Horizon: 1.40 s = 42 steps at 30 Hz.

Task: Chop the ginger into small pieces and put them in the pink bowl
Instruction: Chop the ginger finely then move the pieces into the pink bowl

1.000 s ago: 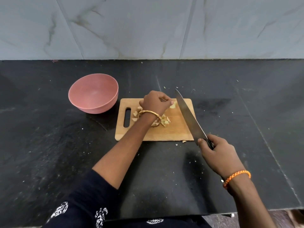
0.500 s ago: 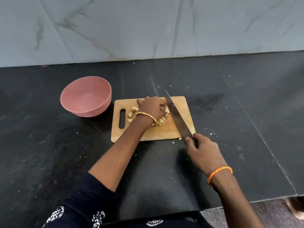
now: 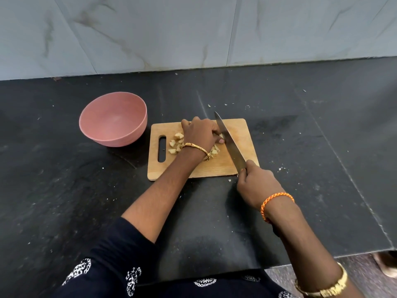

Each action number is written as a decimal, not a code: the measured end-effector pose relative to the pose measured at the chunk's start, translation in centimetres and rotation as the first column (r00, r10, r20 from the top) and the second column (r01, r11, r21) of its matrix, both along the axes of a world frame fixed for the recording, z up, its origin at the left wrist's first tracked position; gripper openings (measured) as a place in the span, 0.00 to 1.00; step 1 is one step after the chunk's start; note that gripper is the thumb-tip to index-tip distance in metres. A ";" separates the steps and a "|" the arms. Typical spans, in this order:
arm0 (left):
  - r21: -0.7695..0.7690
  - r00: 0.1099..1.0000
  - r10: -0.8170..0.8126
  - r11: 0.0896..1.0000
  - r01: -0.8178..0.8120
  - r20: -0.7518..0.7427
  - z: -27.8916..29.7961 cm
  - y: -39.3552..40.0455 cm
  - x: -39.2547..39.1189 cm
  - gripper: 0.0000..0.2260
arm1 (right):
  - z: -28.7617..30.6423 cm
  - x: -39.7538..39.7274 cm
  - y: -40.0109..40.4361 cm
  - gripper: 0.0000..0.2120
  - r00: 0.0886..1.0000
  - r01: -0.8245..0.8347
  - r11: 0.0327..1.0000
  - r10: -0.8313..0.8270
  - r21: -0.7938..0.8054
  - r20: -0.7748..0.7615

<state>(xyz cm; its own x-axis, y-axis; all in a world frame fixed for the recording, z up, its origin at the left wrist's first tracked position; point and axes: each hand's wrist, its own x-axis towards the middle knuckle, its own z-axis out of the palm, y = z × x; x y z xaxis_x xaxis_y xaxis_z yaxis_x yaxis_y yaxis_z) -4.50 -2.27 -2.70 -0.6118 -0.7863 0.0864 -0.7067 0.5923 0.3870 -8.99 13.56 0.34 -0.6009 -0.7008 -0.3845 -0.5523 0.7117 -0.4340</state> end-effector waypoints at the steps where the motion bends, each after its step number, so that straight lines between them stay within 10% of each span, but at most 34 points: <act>1: -0.016 1.000 0.012 1.000 -0.013 -0.004 0.0 0.1 0.0 0.09 | 0.1 0.2 0.1 0.08 1.000 -0.013 1.000 0.014 0.023 -0.017; 13: 0.108 0.980 0.050 0.994 -0.029 -0.194 1.1 -1.3 3.4 0.07 | 0.8 -1.3 5.4 0.11 0.994 0.108 0.990 -0.110 -0.095 -0.018; 18: 0.219 0.732 0.307 0.951 -0.217 -0.609 -0.2 -1.2 6.9 0.11 | 0.3 -1.9 3.6 0.09 0.993 0.072 0.997 -0.075 -0.034 -0.092; 22: 0.348 0.604 0.436 0.899 -0.265 -0.667 -1.3 0.6 7.9 0.18 | 0.4 0.2 2.9 0.08 0.980 -0.088 0.996 0.088 0.007 -0.177; 42: 0.321 0.766 0.333 0.931 -0.175 -0.550 -1.6 3.1 3.2 0.19 | -0.6 0.0 3.3 0.11 0.990 -0.034 0.979 0.004 -0.203 -0.143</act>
